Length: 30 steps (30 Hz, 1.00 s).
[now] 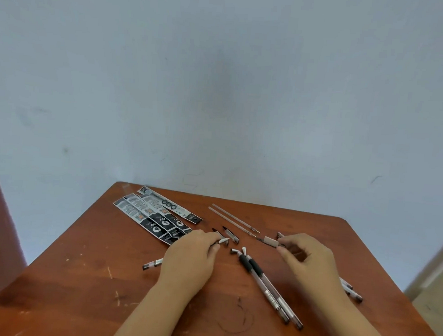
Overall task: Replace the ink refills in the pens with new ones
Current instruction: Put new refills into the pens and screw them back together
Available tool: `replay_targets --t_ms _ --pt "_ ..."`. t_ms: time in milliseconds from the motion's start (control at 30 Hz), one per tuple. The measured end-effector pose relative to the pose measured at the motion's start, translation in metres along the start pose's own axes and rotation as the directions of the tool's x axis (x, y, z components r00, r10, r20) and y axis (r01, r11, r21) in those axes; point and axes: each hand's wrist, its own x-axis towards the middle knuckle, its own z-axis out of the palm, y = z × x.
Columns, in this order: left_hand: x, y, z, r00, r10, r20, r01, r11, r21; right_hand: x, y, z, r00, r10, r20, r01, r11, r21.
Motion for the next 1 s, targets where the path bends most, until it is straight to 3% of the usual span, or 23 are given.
replay_targets --t_ms 133,300,600,800,1000 --pt "0.001 -0.004 -0.004 0.994 -0.102 -0.029 0.102 0.995 -0.010 0.005 -0.005 0.002 0.998 0.059 0.038 -0.057 0.997 -0.053" --pt "0.002 -0.009 -0.009 0.979 -0.198 -0.046 0.195 0.980 -0.049 0.017 -0.028 0.010 0.982 0.039 0.186 -0.012 0.990 -0.140" --pt "0.006 -0.021 -0.014 0.942 -0.334 -0.012 0.332 0.940 -0.075 0.026 -0.055 0.059 0.949 -0.101 0.298 0.180 0.951 -0.252" --pt "0.004 -0.019 -0.021 0.956 -0.291 -0.036 0.287 0.954 -0.082 0.028 -0.056 0.077 0.925 -0.085 0.370 0.289 0.790 -0.541" --pt "0.004 -0.018 -0.017 0.966 -0.257 -0.037 0.254 0.964 -0.072 0.031 -0.050 0.082 0.925 -0.113 0.364 0.312 0.773 -0.552"
